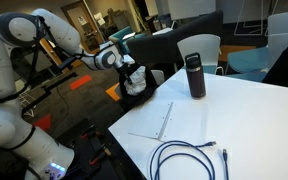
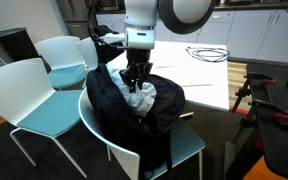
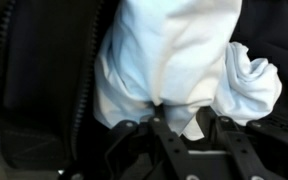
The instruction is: Pick up the bottle from the bag and put it on the table, then pick up the cloth and cable on the table and put them in the bag
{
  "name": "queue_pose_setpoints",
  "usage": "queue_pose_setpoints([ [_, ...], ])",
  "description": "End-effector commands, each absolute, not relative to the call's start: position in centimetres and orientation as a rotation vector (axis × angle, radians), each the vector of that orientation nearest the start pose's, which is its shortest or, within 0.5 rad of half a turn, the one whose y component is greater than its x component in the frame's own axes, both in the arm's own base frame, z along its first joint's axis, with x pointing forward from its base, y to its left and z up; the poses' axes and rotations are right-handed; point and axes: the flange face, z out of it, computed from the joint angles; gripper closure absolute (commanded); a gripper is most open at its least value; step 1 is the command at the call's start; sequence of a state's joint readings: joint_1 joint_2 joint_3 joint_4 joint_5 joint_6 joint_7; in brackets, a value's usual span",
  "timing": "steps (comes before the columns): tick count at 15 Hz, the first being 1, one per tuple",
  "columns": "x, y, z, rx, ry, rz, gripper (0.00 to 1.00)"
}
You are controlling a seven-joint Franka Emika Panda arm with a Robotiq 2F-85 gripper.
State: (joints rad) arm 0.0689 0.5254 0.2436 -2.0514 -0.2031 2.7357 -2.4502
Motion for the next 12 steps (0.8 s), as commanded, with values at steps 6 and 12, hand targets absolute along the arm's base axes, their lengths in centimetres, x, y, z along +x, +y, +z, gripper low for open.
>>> queue_pose_setpoints([
  [6, 59.9, 18.0, 23.4, 0.58, 2.69, 0.343, 0.0],
  [12, 60.7, 17.6, 22.1, 0.799, 2.602, 0.506, 0.55],
])
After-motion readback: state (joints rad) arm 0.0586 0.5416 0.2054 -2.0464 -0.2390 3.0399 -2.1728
